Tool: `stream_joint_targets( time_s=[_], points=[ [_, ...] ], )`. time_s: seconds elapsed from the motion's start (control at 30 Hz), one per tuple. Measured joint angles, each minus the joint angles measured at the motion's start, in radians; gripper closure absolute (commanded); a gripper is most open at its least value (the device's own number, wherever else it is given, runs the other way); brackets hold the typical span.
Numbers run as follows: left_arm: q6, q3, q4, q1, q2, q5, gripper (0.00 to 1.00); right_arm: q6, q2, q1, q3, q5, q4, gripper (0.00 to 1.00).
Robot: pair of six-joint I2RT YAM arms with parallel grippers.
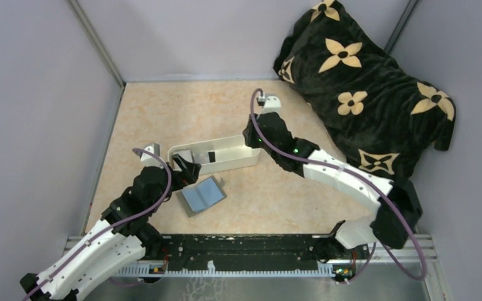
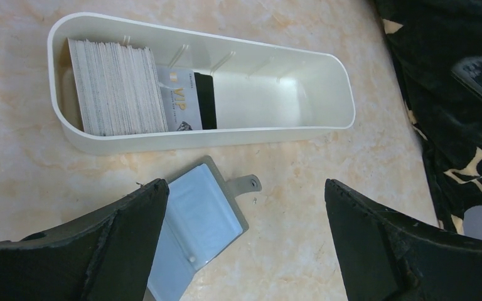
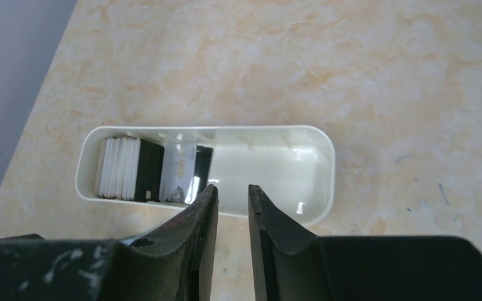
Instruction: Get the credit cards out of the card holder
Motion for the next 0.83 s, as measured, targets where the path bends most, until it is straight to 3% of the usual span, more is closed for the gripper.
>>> stream_joint_targets(
  time_s=[0.17, 0.27, 0.83],
  points=[
    [0.007, 0.037, 0.002, 0.000, 0.045, 0.016, 0.00, 0.000, -0.238, 0.000, -0.259, 0.110, 0.116, 0.62],
    [0.013, 0.060, 0.007, 0.000, 0.050, 0.021, 0.00, 0.000, -0.323, -0.001, -0.330, 0.161, 0.133, 0.59],
    [0.013, 0.071, 0.013, 0.000, 0.031, 0.038, 0.00, 0.020, -0.383, -0.001, -0.354, 0.201, 0.127, 0.57]
  ],
)
